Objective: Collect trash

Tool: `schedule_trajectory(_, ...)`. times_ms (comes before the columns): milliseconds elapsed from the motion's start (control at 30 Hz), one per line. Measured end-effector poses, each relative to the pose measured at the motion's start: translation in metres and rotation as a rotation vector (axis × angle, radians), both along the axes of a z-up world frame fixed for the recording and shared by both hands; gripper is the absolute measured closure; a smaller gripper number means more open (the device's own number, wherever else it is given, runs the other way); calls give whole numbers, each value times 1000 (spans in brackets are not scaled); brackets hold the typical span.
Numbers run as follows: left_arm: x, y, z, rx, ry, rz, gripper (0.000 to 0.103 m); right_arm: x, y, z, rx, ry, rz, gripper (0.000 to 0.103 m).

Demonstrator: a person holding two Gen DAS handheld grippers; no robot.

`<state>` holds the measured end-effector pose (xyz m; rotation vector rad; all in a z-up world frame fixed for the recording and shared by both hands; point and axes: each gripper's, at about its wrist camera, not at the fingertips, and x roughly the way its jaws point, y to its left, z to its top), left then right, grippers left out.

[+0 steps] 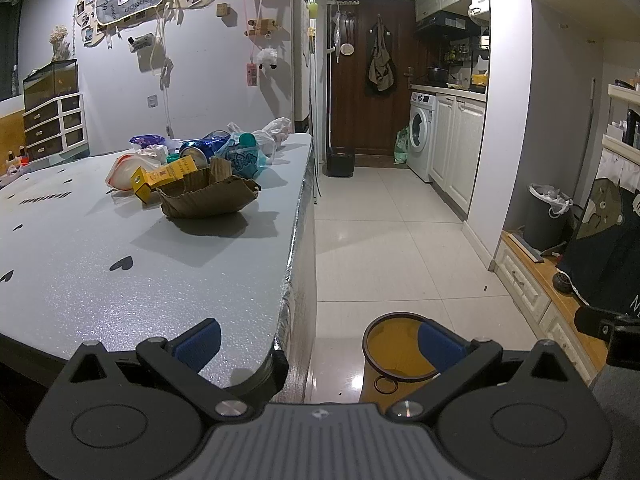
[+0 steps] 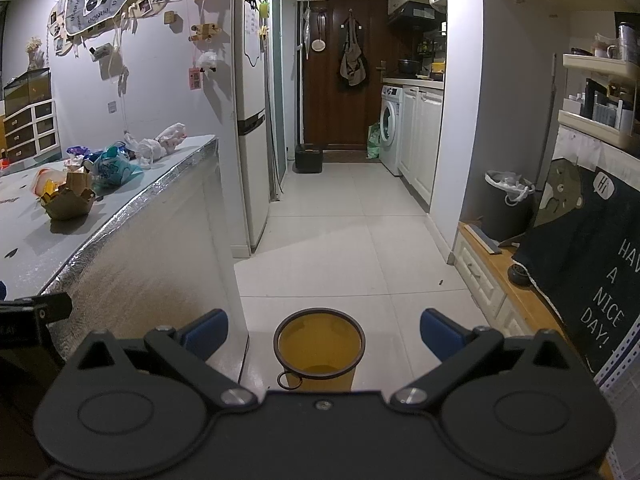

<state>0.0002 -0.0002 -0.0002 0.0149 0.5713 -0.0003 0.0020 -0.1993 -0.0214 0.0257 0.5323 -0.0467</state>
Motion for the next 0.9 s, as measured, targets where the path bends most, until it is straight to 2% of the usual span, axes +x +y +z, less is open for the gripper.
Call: schedule_trajectory(900, 0, 0, 0, 2, -1, -1, 0, 2, 2, -1, -3, 1, -1, 0)
